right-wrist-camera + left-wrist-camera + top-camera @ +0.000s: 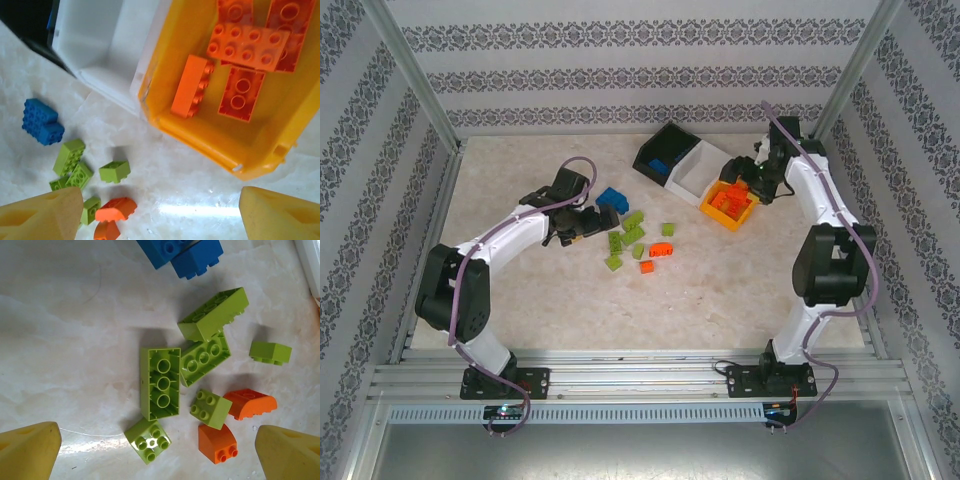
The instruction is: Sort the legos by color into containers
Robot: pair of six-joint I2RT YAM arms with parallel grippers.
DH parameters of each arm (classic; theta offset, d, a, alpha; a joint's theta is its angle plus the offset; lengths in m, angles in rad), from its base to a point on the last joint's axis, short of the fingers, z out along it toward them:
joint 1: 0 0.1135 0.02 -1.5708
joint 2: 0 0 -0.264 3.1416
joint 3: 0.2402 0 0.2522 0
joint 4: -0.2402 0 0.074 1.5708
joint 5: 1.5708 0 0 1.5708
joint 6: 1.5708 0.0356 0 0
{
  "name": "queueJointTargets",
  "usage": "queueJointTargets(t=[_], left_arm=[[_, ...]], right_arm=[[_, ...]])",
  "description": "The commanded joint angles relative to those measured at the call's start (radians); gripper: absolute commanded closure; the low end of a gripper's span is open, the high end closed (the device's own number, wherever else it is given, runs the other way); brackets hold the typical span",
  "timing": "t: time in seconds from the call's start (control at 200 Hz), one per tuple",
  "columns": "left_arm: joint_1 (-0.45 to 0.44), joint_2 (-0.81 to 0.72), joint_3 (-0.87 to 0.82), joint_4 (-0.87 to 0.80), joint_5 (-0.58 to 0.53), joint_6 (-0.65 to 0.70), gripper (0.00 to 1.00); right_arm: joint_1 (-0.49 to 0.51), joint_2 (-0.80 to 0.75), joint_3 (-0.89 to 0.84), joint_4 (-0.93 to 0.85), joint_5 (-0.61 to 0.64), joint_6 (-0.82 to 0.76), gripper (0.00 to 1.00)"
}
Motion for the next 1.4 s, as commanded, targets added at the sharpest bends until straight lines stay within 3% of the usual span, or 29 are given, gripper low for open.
queueJointTargets(t=[0.0,0.18,0.37,0.6,0.829,1.394], left_arm=[[-0.016,-0.021,-0.046,0.034,0.010,-0.012,0.00],[-0.027,-0.037,-0.101,0.060,0.016,-0.020,0.00],[-0.053,-0.056,-0.149,0.079,0.015,-0.032,0.00],[-0.052,-0.129,-0.209,0.047,-0.011,-0.006,0.00],[-0.039,-0.183,-0.238,0.015,-0.027,0.029,0.00],[0.013,-0.285,-0.307,-0.013,-0.022,0.058,0.00]], right_arm=[[0.041,-0.071,-0.081,0.016,-0.049,-0.016,0.18],[0.145,-0.112,-0.177,-0.010,-0.034,-0.029,0.18],[0.339,-0.100,-0.261,0.001,0.034,-0.031,0.17],[0.533,0.027,-0.182,-0.041,0.134,-0.056,0.16],[0.577,0.112,-0.127,-0.065,0.188,-0.038,0.11],[0.594,0.249,-0.032,-0.072,0.245,-0.029,0.12]])
